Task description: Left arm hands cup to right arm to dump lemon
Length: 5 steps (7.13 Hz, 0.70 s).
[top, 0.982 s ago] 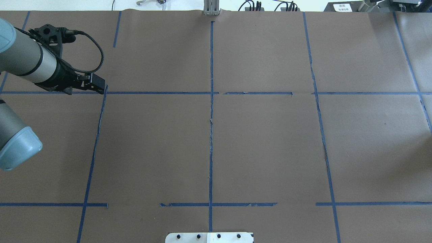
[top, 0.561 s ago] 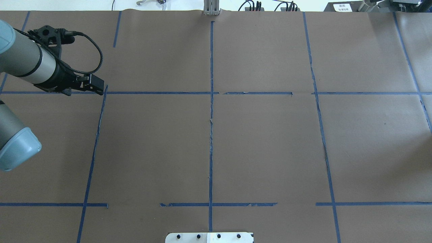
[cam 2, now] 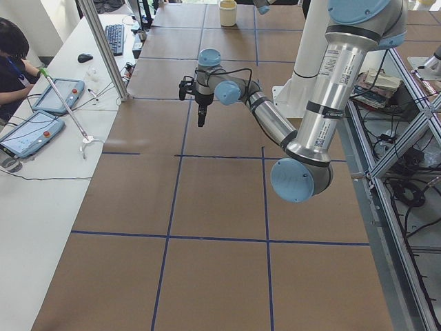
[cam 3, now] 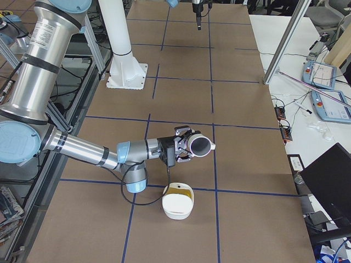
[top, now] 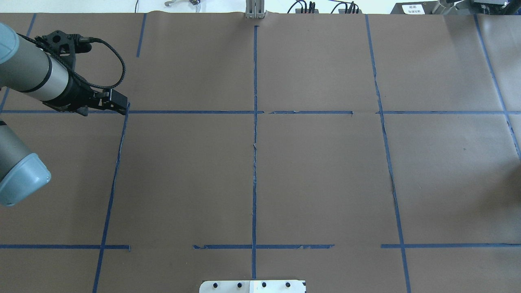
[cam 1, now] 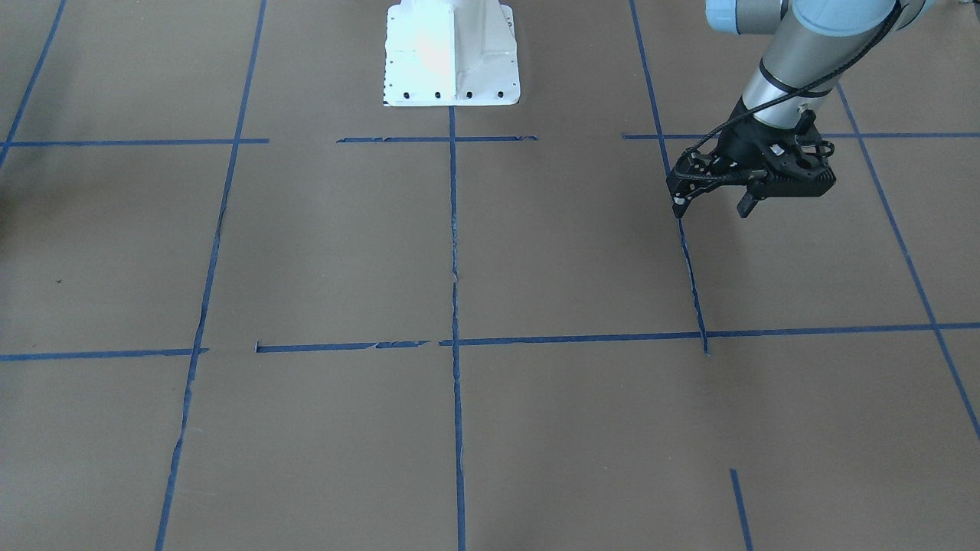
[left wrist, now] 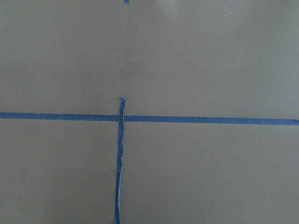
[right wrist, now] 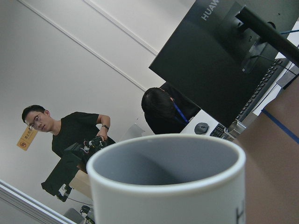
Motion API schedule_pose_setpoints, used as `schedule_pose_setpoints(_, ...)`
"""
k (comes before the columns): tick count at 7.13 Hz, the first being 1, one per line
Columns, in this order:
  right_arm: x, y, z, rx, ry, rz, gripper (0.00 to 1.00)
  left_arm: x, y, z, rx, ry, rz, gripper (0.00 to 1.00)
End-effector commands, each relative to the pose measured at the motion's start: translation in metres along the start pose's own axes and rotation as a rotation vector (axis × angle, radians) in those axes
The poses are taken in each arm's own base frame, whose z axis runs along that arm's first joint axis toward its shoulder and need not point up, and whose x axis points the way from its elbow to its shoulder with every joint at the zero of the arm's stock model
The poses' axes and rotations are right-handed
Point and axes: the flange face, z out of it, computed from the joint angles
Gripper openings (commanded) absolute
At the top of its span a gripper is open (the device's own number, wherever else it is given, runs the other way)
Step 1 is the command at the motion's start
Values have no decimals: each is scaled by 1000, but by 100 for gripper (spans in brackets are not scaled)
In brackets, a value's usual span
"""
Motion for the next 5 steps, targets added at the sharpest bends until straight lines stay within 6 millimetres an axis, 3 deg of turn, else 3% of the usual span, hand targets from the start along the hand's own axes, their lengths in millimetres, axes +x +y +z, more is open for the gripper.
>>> schedule_pose_setpoints(1,-91,13,37,-115,-3,-249,4,4,1,-5,6,11,12,100)
schedule_pose_setpoints(2,-120,18,60,-124,-20,-307,3,14,1,-16,15,26,21,100)
schedule_pose_setpoints(3,-130,30,76,-152,-43,-442,3,19,1,-19,20,35,27,100)
schedule_pose_setpoints(4,-138,50,98,-187,-66,-659,3,35,4,-23,26,65,50,100)
schedule_pose_setpoints(5,-162,83,134,-231,-93,-731,4,51,4,-25,31,83,71,100)
